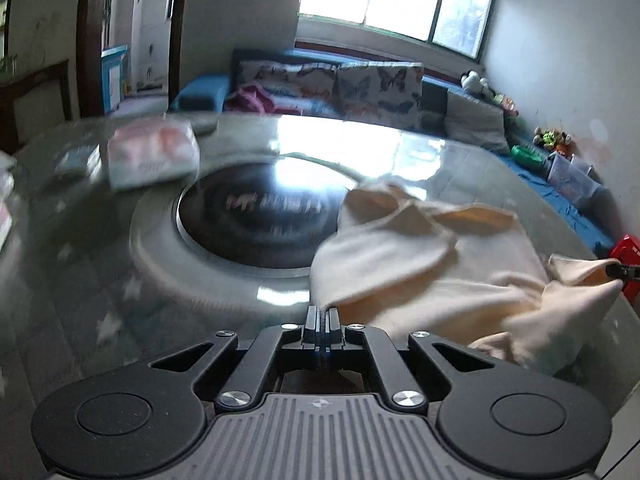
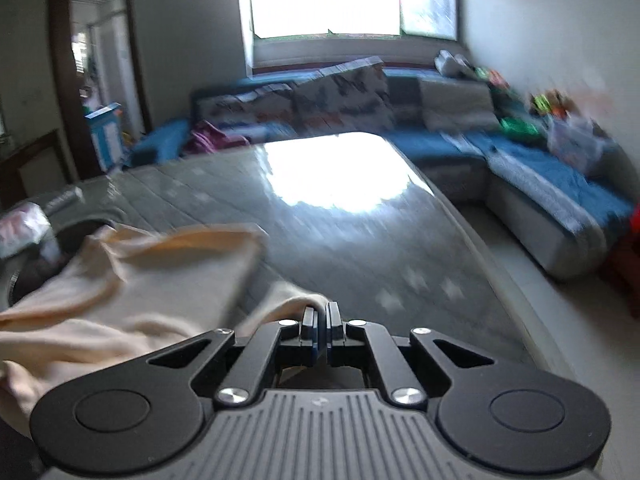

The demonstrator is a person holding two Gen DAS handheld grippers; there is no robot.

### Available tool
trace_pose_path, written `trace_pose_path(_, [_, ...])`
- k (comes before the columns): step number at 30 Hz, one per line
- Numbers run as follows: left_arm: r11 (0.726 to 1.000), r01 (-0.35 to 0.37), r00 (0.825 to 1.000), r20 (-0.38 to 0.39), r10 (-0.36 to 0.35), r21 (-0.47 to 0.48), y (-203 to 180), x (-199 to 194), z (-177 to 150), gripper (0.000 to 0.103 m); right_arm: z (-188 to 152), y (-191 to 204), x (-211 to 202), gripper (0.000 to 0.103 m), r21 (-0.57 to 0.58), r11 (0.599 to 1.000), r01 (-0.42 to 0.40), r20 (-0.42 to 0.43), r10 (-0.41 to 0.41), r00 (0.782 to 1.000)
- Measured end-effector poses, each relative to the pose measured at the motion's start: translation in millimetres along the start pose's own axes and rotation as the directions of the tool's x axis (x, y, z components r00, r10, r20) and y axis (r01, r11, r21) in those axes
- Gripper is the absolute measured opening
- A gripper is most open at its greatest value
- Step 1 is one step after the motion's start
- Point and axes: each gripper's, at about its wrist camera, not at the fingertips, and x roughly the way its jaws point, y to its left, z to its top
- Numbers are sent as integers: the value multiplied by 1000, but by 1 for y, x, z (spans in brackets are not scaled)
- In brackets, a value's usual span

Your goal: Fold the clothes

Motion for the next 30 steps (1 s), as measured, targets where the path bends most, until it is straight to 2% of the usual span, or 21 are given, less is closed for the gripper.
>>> trace_pose_path(1, [1000,-2,1000,-12,2,-5,2,0,-4,2,-4,-6,1,5,10,1000,12,-13,-12,1000])
trace_pose_path(3, [1000,6,999,-31,-6,2,0,0,-9,3,-11,-17,1,16,27,999,36,-35,-35,999])
trace_pose_path(4, [1000,11,999,-41,-10,12,-1,0,-9,3,-14,-23,2,16,35,998,47,-47,-46,998])
trace_pose_path(7, [999,25,998,-58,-23,35,-4,1,-10,3,-16,-35,0,28,57,996,72,-58,-69,996])
trace_pose_path(8, [998,35,997,-63,-32,44,-5,1,-9,4,-16,-38,-1,35,66,995,77,-62,-73,995])
trace_pose_path(10, [998,30,998,-64,-26,58,-6,1,-10,7,-17,-42,-2,37,77,995,71,-72,-65,995])
trace_pose_path(14, [996,29,998,-54,-24,88,-9,-2,-8,9,-21,-27,-6,39,-12,999,41,-98,-42,994])
trace_pose_path(16, [994,35,999,-39,-31,104,-12,-3,-5,9,-20,-19,-7,43,-47,998,40,-95,-44,994])
trace_pose_path(18, [992,44,999,-25,-41,119,-15,-4,-1,16,-17,-11,-7,51,-80,996,32,-88,-39,995])
trace_pose_path(20, [991,45,999,-17,-43,130,-18,-3,3,23,-15,-6,-3,52,-109,994,25,-87,-34,996])
trace_pose_path(23, [988,58,998,-4,-58,141,-24,-1,8,25,-14,3,7,57,-153,988,15,-97,-30,995])
trace_pose_path(26, [985,78,997,3,-80,156,-34,6,14,26,-14,5,16,57,-165,986,30,-84,-45,995])
trace_pose_path(30, [979,100,995,-1,-102,179,-49,19,18,26,-9,-2,20,57,-114,991,64,-51,-70,996])
